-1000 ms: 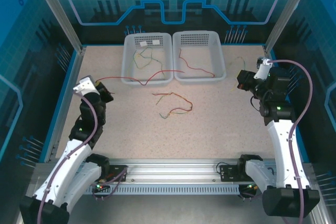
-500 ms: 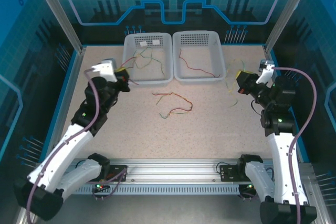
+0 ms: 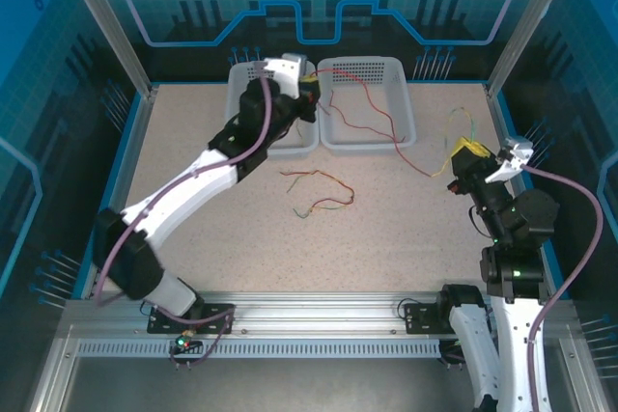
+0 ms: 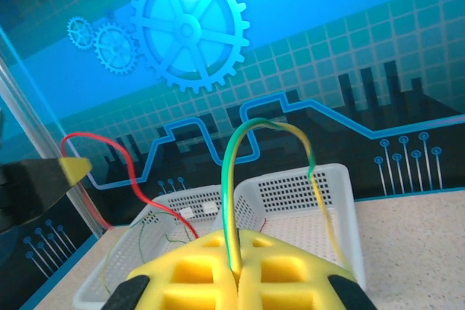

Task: Untangle the cables

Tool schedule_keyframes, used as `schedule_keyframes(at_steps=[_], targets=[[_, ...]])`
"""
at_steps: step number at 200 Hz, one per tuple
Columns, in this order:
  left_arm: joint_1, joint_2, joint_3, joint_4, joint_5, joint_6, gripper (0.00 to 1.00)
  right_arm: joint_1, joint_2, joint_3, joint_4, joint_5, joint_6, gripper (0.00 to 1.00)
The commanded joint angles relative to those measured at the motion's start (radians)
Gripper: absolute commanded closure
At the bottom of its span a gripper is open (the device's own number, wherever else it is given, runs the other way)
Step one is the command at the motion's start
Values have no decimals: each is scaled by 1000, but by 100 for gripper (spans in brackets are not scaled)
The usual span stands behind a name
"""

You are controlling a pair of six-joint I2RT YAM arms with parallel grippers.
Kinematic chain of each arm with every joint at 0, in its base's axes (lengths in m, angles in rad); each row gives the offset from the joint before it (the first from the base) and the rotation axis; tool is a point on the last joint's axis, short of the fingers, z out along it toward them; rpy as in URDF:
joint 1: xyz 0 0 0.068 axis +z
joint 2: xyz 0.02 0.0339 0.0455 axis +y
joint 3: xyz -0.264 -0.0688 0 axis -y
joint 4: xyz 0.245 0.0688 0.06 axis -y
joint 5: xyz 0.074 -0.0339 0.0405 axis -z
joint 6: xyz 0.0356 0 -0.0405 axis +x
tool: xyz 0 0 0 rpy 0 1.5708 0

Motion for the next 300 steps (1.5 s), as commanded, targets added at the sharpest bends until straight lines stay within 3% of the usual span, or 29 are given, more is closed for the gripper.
schedule_keyframes(at_steps=[1,48,163,181,205,253,281,300], targets=[[-6,115,134,4,-6,30,100,15,-42,-4,-29,76,-8,100],[-5,385,439,-55,38,59,100,15,-116,-10,-72,184,-30,100],[67,869,1166,-342,-7,97,100,14,-147,-33,-113,210,-42,100],[74,888,1164,-346,-50,119,100,14,-149,-32,-114,210,-41,100],[76,891,1119,-333,-9,124,100,14,-151,-30,-119,210,-46,100],[60,895,1090,-405,-29,96,100,14,-142,-43,-108,198,-31,100],[36,860,1080,-520,-308,62,100,14,-140,-44,-112,200,-32,100],[61,776,946,-495,-328,-35,100,14,-138,-44,-116,200,-36,100]])
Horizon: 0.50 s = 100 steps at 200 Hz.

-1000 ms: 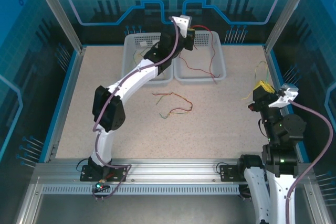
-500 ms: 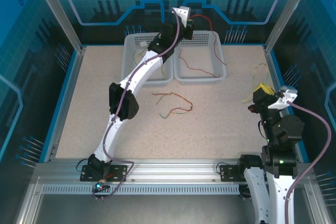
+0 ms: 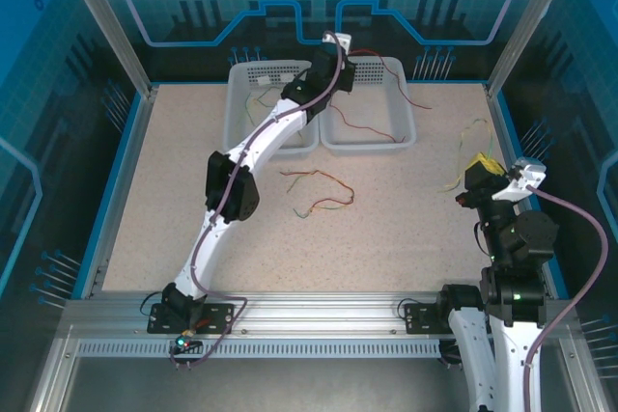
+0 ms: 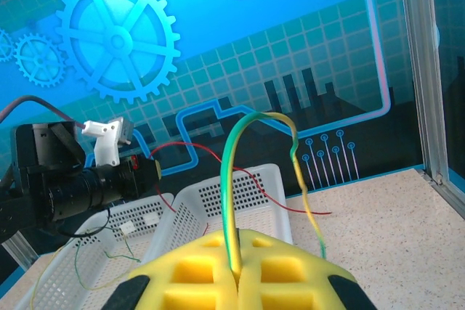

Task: Untangle the cables

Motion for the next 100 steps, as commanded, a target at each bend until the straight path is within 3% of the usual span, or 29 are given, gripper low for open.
schedule_keyframes(at_steps=[1,51,73,100], targets=[[21,-107,-116,-45,-145,-109,100,14,-6,-7,0,7,-2,100],[55,-235,-260,-6,-253,-102,100,15,-7,-7,-3,13,-6,100],[52,-264,-291,27,-233,-70,100,15,-7,-17,12,13,1,100],[49,-290,-329,47,-317,-63,100,14,-2,-21,18,10,7,100]])
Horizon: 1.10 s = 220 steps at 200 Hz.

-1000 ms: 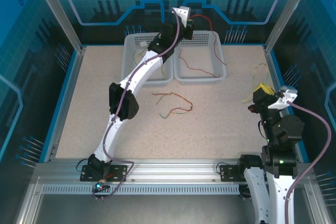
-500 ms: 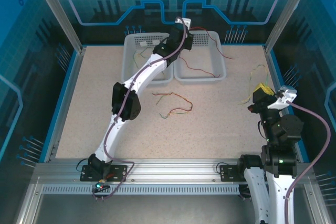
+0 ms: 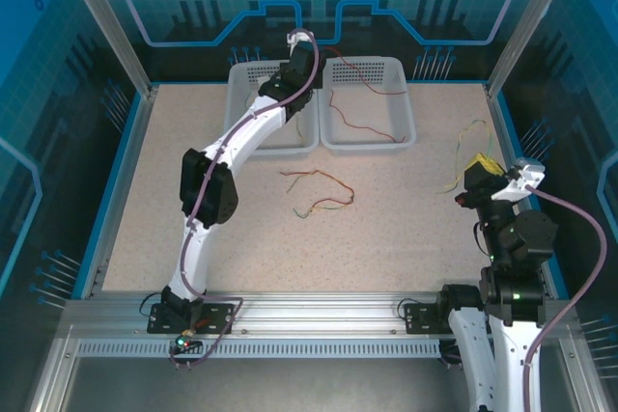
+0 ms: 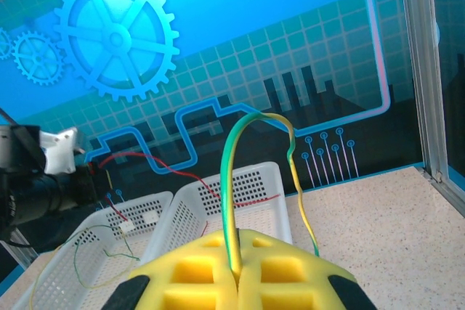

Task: Untangle the cables

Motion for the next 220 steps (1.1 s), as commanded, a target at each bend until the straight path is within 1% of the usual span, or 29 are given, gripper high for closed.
schedule_keyframes(at_steps=[1,9,23,28,33,47,58,69,89,98,111,135,151,182,210,216,220], targets=[[-13,-72,-47,57,-81,25,100,15,-2,-11,17,9,7,100],[-18,-71,-48,57,-95,39,100,14,-4,-12,18,8,5,100],[-45,-74,-44,86,-208,90,100,14,-4,-9,11,9,-1,100],[-53,-81,-56,118,-220,116,100,14,-4,-7,8,9,-5,100],[-57,-90,-76,157,-194,134,100,14,-5,-5,4,11,-6,100],[-58,-96,-109,212,-2,131,100,14,-8,-7,6,11,-6,100],[-65,-61,-63,172,82,113,100,14,-10,-13,15,10,-3,100],[-80,-1,30,101,140,111,100,14,-8,-15,17,12,0,100],[-117,110,197,-25,119,120,100,14,-10,-23,22,4,14,100],[-127,153,261,-80,102,87,100,14,-10,-23,21,2,14,100],[-129,198,311,-126,127,30,100,14,-11,-25,16,3,13,100],[-129,248,328,-175,155,-66,100,14,-18,-23,20,5,8,100],[-134,272,328,-182,199,-99,100,15,-13,-20,22,3,6,100],[-150,334,376,-226,163,-124,100,14,-8,-29,38,-3,16,100],[-148,357,374,-228,188,-160,100,14,-10,-36,41,-6,22,100],[-150,357,371,-226,193,-160,98,14,-10,-35,40,-6,20,100],[-150,356,370,-224,195,-160,94,14,-10,-36,37,-6,19,100]])
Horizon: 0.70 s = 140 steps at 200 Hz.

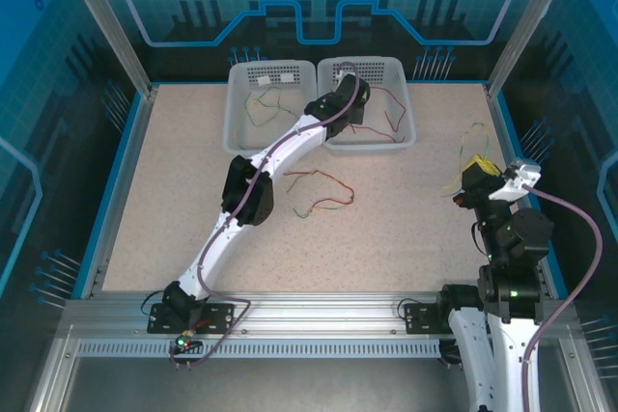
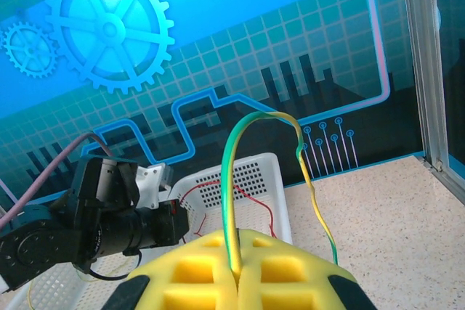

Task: Untangle the cables

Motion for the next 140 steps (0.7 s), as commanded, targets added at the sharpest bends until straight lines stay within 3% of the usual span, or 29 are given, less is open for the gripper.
schedule_keyframes(at_steps=[1,7,28,45,73,79,104,140], targets=[[-8,-1,45,-16,26,-45,93,14,-10,-6,28,-2,10,100],[-7,-3,44,-13,30,-45,82,14,-11,-5,26,-2,10,100],[-12,-33,40,0,40,-19,62,14,-8,-1,22,-11,1,100],[-15,-76,32,19,24,10,38,14,3,5,15,-27,-1,100],[-20,-159,27,39,28,55,33,16,32,16,20,-73,-4,100],[-21,-176,27,45,34,65,24,14,41,18,25,-91,-1,100],[-20,-220,47,49,74,118,28,15,90,34,30,-146,11,100],[-17,-281,34,5,98,152,43,22,89,32,52,-149,21,100]])
